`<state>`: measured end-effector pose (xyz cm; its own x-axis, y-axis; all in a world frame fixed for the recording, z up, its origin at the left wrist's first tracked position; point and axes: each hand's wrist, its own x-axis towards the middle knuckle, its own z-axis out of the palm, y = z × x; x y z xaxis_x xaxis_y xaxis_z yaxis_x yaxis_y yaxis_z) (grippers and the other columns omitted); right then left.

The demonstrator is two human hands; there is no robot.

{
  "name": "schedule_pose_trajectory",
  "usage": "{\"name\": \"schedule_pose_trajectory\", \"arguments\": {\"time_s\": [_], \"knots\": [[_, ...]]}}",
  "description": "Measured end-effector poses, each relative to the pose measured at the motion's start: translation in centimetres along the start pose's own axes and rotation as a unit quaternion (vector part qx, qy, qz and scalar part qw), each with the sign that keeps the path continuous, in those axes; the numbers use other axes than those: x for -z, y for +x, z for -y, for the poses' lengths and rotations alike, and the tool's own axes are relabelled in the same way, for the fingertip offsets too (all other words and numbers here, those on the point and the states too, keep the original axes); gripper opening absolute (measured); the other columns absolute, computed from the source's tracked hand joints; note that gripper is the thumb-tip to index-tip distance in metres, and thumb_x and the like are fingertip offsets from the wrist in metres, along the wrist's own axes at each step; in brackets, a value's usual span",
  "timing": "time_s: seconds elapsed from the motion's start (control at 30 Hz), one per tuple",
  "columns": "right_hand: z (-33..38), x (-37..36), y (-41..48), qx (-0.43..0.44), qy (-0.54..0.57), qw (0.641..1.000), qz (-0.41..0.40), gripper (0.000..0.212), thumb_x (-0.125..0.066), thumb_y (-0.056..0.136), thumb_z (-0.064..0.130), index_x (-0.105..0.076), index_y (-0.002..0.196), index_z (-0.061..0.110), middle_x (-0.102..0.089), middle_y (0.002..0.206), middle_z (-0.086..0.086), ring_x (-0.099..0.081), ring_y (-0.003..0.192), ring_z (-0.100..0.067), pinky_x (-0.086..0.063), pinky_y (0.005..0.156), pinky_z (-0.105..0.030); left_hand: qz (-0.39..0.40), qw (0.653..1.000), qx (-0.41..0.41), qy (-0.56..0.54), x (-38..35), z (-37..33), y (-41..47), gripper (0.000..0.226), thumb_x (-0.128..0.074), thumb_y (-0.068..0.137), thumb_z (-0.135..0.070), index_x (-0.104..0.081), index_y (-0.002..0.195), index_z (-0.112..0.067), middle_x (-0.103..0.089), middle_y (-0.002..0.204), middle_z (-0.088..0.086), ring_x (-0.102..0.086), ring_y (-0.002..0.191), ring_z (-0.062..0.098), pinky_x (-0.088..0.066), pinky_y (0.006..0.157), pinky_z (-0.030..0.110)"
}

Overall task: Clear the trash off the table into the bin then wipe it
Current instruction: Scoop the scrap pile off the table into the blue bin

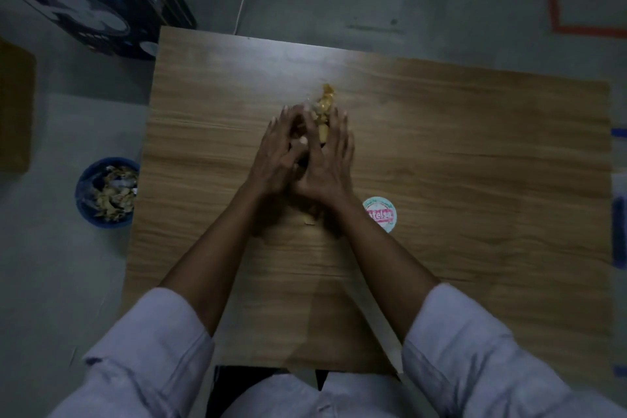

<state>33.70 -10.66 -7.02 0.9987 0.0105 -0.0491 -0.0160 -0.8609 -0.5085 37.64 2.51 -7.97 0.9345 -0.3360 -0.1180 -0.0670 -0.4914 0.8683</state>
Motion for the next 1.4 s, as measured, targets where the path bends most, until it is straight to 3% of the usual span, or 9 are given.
{"name": "schedule_pose_trajectory", "arguments": {"time_s": [0.23, 0.37, 0.53, 0.7, 0.8, 0.97, 1.17, 1.3, 1.4], "knots": [[0.1, -0.5, 0.1, 0.064, 0.023, 0.995, -0.079, 0.079, -0.067, 0.087, 0.035, -0.036, 0.156, 0.013, -0.039, 0.157, -0.012, -0.039, 0.144, -0.03, -0.019, 0.123, -0.052, -0.064, 0.996, 0.044, -0.034, -0.5, -0.7, -1.3, 0.055, -0.039, 0.106, -0.043, -0.026, 0.158, -0.031, -0.023, 0.164, 0.007, -0.036, 0.142, 0.008, -0.029, 0.105, 0.003], [0.8, -0.4, 0.2, 0.012, 0.062, 0.996, -0.059, 0.087, -0.061, 0.088, 0.04, -0.025, 0.16, 0.008, -0.04, 0.146, -0.012, -0.042, 0.131, -0.031, -0.028, 0.119, -0.049, -0.077, 0.996, 0.028, -0.036, -0.3, -0.5, -1.6, 0.047, -0.041, 0.102, -0.041, -0.023, 0.144, -0.053, -0.039, 0.155, 0.023, -0.046, 0.14, 0.02, -0.038, 0.113, 0.022], [-0.3, -1.5, 0.9, 0.051, 0.05, 0.994, -0.079, 0.054, -0.06, 0.095, 0.029, -0.051, 0.145, 0.011, -0.029, 0.156, -0.022, -0.027, 0.149, -0.041, -0.026, 0.121, -0.05, -0.06, 0.995, 0.073, -0.018, -0.7, -2.0, -2.4, 0.066, -0.042, 0.107, -0.021, -0.007, 0.16, -0.005, -0.026, 0.165, 0.002, -0.032, 0.14, 0.004, -0.032, 0.113, 0.018], [-1.5, -2.1, 1.2, 0.106, 0.016, 0.993, -0.052, 0.041, -0.069, 0.093, 0.024, -0.059, 0.131, 0.016, -0.052, 0.146, -0.015, -0.035, 0.147, -0.033, -0.032, 0.117, -0.049, -0.02, 0.984, 0.17, 0.042, -2.4, -3.2, -2.6, 0.091, -0.037, 0.096, -0.035, 0.024, 0.153, 0.002, -0.029, 0.159, 0.03, -0.043, 0.137, 0.044, -0.041, 0.107, 0.043], [-0.8, -2.2, 1.2, 0.106, -0.019, 0.991, -0.077, 0.033, -0.069, 0.089, 0.022, -0.061, 0.12, 0.014, -0.059, 0.131, -0.013, -0.045, 0.126, -0.03, -0.044, 0.102, -0.045, -0.127, 0.955, 0.266, 0.017, -2.8, -4.6, -2.6, 0.083, -0.05, 0.096, -0.018, 0.001, 0.161, -0.005, -0.055, 0.142, 0.025, -0.059, 0.117, 0.041, -0.045, 0.089, 0.037], [-0.4, -1.4, -0.2, 0.12, -0.071, 0.988, -0.068, 0.028, -0.057, 0.096, 0.019, -0.05, 0.123, 0.02, -0.059, 0.123, -0.014, -0.048, 0.105, -0.027, -0.048, 0.087, -0.052, -0.353, 0.915, 0.17, -0.098, -6.0, -7.4, -4.1, 0.061, -0.034, 0.084, -0.011, -0.052, 0.141, 0.0, -0.058, 0.129, 0.023, -0.062, 0.108, 0.029, -0.049, 0.097, 0.029], [0.1, -1.4, 0.3, 0.148, -0.093, 0.975, -0.136, 0.013, -0.065, 0.077, 0.03, -0.06, 0.078, 0.017, -0.059, 0.074, -0.007, -0.055, 0.071, -0.032, -0.039, 0.057, -0.038, -0.464, 0.855, 0.153, -0.176, -6.1, -7.0, -5.9, 0.048, -0.035, 0.079, 0.002, -0.063, 0.118, 0.001, -0.065, 0.109, 0.02, -0.067, 0.09, 0.026, -0.054, 0.079, 0.028], [0.7, 0.0, 0.6, 0.119, -0.042, 0.988, -0.085, 0.014, -0.069, 0.07, 0.027, -0.06, 0.064, 0.018, -0.062, 0.064, -0.003, -0.061, 0.063, -0.03, -0.036, 0.051, -0.028, -0.559, 0.752, 0.205, -0.283, -3.0, -6.3, -8.0, 0.034, -0.03, 0.078, 0.005, -0.058, 0.085, -0.013, -0.059, 0.074, 0.01, -0.056, 0.059, 0.019, -0.046, 0.055, 0.029], [0.2, 2.0, 1.7, -0.052, 0.103, 0.99, -0.082, 0.019, -0.066, 0.073, 0.032, -0.06, 0.06, 0.019, -0.063, 0.059, 0.001, -0.062, 0.06, -0.024, -0.04, 0.057, -0.028, -0.435, 0.87, 0.224, -0.057, -2.1, -5.6, -10.8, 0.024, -0.042, 0.083, -0.015, -0.064, 0.089, -0.011, -0.065, 0.084, 0.011, -0.06, 0.074, 0.026, -0.044, 0.066, 0.033]]}}
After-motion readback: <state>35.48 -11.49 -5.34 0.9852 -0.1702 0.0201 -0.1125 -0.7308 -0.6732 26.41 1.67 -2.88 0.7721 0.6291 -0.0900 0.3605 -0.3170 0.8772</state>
